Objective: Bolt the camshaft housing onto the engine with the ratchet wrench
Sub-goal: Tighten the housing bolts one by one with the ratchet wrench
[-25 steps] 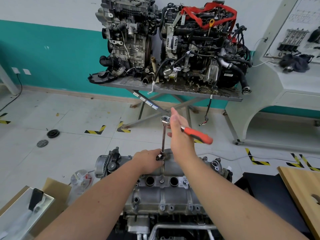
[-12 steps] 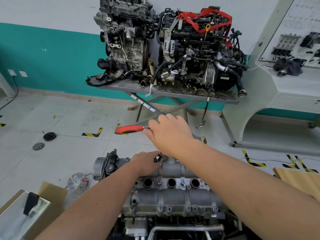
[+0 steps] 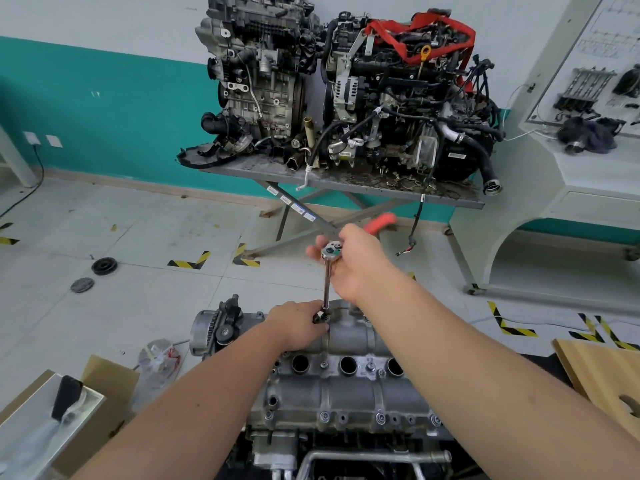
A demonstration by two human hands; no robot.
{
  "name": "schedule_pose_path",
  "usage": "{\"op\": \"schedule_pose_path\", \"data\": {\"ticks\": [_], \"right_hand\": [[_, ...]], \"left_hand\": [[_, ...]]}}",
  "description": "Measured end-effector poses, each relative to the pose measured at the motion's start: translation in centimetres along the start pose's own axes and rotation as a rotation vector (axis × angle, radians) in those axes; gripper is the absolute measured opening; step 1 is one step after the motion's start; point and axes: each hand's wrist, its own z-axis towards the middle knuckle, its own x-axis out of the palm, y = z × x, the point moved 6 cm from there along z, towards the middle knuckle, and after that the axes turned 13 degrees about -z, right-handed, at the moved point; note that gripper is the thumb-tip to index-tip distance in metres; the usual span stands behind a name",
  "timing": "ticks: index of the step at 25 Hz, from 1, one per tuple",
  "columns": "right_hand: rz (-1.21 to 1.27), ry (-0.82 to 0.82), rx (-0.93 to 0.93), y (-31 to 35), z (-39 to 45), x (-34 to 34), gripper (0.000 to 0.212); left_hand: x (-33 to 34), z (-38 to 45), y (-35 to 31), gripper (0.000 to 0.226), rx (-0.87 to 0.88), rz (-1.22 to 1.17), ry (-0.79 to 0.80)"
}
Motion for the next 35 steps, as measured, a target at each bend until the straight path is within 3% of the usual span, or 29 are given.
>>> {"op": "schedule_pose_path", "data": {"ticks": [2,4,6,8,11,13,14,17,19,22,25,27,30,32,35], "right_hand": [[0.228,0.013,-0.014,-0.8,0.3,-0.6,0.006],[0.195,0.027,-0.163,-1.5,0.8,-1.6,0.004],[-0.086,0.036,-0.391,-2.0,0.7,-2.1,0.013],[-0.454,-0.053,-0.693,-1.8,0.1,-2.6,0.025],[-1.033,-0.269,-1.369,-0.8,-1.8,-2.4,0.033],[-1.299,-0.317,-1.611,-0.3,-2.3,-1.8,0.030],[-1.398,-0.311,-1.672,-0.1,-2.4,-1.4,0.026],[-1.726,-0.312,-1.688,0.7,-2.7,-0.3,0.029],[-1.962,-0.240,-1.533,1.1,-2.4,0.3,0.050],[-2.117,-0.171,-1.295,2.0,-2.0,0.9,0.049],[-1.913,-0.139,-0.946,2.6,-1.2,1.5,0.038],[-1.618,-0.107,-0.653,2.9,-0.3,1.3,0.036],[-0.705,0.005,-0.177,1.5,0.6,0.4,0.018],[-0.158,0.009,-0.075,0.5,0.6,0.1,0.005],[0.136,-0.040,-0.159,-0.6,1.2,-1.5,0.015]], "left_hand": [[0.1,0.1,0.0,0.041,0.004,0.004,0.003],[0.1,0.2,0.1,0.040,-0.003,0.007,0.011],[0.0,0.2,0.0,0.038,-0.014,-0.008,0.026],[0.1,0.1,0.0,0.036,-0.031,-0.013,0.037],[0.0,-0.2,-0.2,0.039,-0.027,-0.026,0.023],[-0.2,-0.3,-0.6,0.059,0.034,-0.080,0.017],[-0.1,-0.2,-0.6,0.058,0.046,-0.084,0.020],[-0.1,-0.1,-0.3,0.040,-0.016,-0.012,-0.001],[0.0,-0.2,-0.1,0.040,-0.034,0.009,0.009],[-0.1,-0.3,-0.1,0.037,-0.025,-0.009,0.003],[0.0,-0.2,-0.1,0.037,-0.019,-0.007,0.001],[0.0,-0.1,-0.1,0.038,-0.013,0.002,0.007],[0.0,0.0,0.0,0.039,-0.008,0.001,0.002],[0.0,-0.1,-0.1,0.039,0.000,0.002,-0.006],[0.0,0.0,-0.2,0.039,0.011,0.005,0.001]]}}
